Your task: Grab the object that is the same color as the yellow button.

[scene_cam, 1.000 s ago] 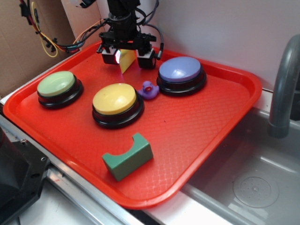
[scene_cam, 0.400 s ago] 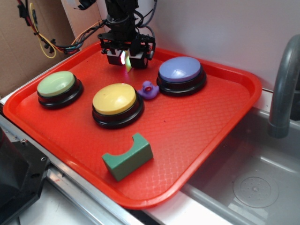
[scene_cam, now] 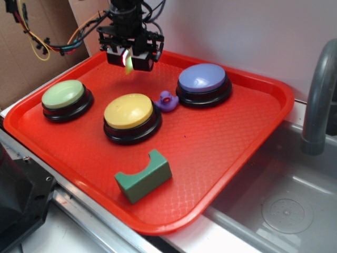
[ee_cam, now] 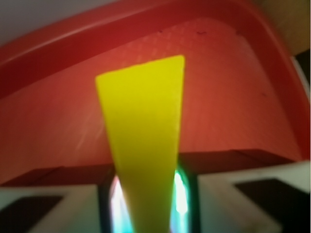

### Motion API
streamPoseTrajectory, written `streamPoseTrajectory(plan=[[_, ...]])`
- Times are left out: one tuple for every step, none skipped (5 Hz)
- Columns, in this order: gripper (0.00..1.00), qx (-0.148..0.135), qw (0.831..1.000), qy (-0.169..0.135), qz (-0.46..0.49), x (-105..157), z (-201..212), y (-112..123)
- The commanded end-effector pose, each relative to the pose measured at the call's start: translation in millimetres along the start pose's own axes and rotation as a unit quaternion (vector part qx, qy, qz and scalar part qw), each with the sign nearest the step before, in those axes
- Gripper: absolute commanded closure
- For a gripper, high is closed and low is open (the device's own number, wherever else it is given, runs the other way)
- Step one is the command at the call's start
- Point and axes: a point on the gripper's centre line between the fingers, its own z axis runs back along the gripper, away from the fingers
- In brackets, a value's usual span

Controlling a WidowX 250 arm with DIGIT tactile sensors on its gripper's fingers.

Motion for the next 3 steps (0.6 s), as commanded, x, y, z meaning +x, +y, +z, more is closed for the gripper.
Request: streamPoseTrajectory(plan=[[1.0,-0.032,0.993,-0.038,-0.108,-29.0,78.1,-18.4],[1.0,-0.056,0.988,-0.018,-0.145,-54.1,93.2,-17.3],[1.0,-0.088,0.985,-0.013,-0.147,-80.7,103.6,-7.2]])
